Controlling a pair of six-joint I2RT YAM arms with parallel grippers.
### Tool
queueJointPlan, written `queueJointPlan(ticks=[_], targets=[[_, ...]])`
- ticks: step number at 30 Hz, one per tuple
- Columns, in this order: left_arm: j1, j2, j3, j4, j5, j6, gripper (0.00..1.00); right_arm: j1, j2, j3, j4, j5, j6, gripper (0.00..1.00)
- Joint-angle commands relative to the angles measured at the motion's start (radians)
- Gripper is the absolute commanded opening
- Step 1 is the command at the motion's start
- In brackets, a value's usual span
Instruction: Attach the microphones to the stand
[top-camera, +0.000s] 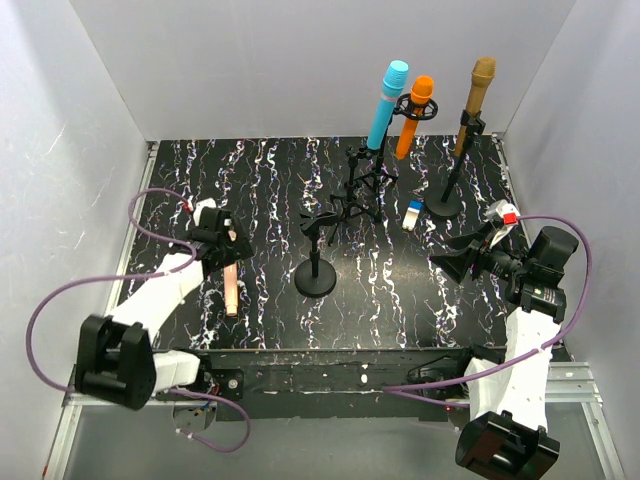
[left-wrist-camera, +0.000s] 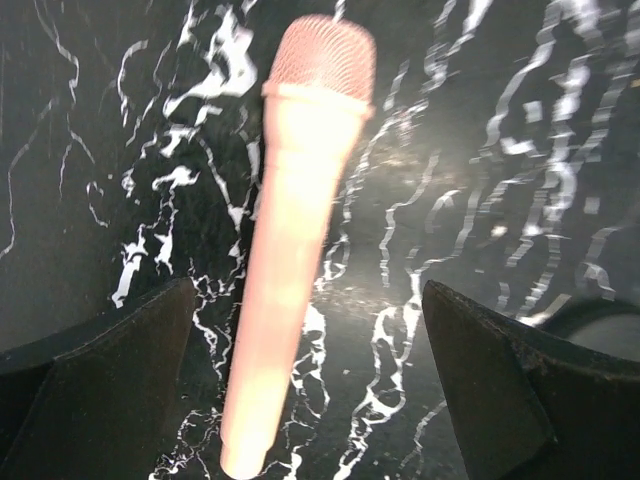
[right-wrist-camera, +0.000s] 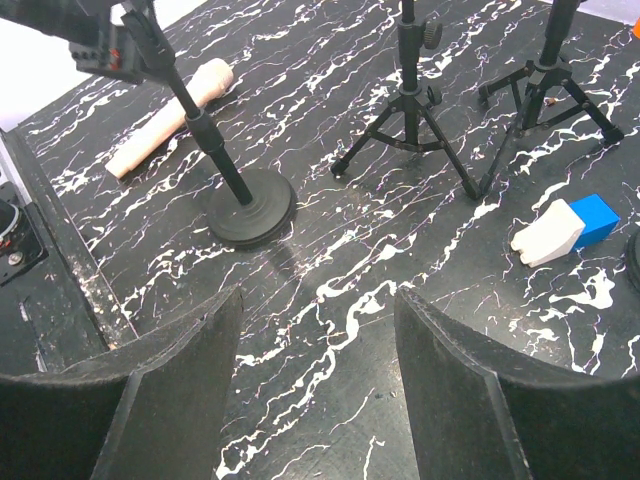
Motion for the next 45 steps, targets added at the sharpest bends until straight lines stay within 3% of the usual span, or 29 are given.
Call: queueJointPlan(ticks=[1, 10, 12, 14, 18, 20, 24, 26, 29, 32, 34, 37, 40, 45], targets=[[0.002, 0.137, 0.059, -0.081, -0.080, -0.077, 0.97, -0.005, 0.002, 0.005, 0.015, -0.003, -0.009, 0.69], [0.002, 0.344, 0.120, -0.048, -0.025, -0.074, 0.82, -0.003, -0.004, 0.007, 0.012, 0.001, -0.010, 0.69], [0.004, 0.373, 0.123, -0.042, -0.015, -0.082, 0.81, -0.005, -0.005, 0.008, 0.011, 0.000, -0.012, 0.69], [0.007, 0.391, 0.123, -0.035, -0.011, -0.085, 0.70, -0.005, -0.005, 0.008, 0.009, -0.002, -0.012, 0.70], [0.019, 0.421, 0.141, -0.032, -0.012, -0.092, 0.69, -0.006, -0.010, 0.010, 0.008, -0.005, -0.013, 0.70], [0.030, 0.436, 0.155, -0.028, -0.009, -0.094, 0.59, -0.006, -0.010, 0.010, 0.008, -0.005, -0.013, 0.70], [0.036, 0.479, 0.187, -0.019, -0.015, -0.091, 0.56, -0.006, -0.011, 0.011, 0.004, -0.003, -0.015, 0.70], [0.042, 0.499, 0.195, -0.013, 0.007, -0.085, 0.49, -0.006, -0.013, 0.011, 0.003, 0.000, -0.016, 0.70], [0.054, 0.493, 0.191, 0.013, 0.056, -0.065, 0.24, -0.008, -0.014, 0.011, 0.000, 0.001, -0.019, 0.70], [0.062, 0.439, 0.186, 0.025, 0.089, -0.033, 0.07, -0.010, -0.011, 0.013, -0.006, 0.006, -0.027, 0.70], [0.062, 0.373, 0.185, 0.030, 0.110, 0.004, 0.01, -0.011, -0.011, 0.015, -0.012, 0.003, -0.033, 0.69], [0.062, 0.232, 0.175, 0.051, 0.226, 0.105, 0.00, -0.014, -0.005, 0.019, -0.038, 0.000, -0.058, 0.70], [0.062, 0.032, 0.165, 0.106, 0.441, 0.220, 0.00, -0.016, 0.038, 0.112, -0.225, -0.035, -0.201, 0.70], [0.062, -0.165, 0.299, 0.126, 0.621, 0.280, 0.00, -0.013, 0.188, 0.448, -0.876, -0.032, -0.691, 0.70]])
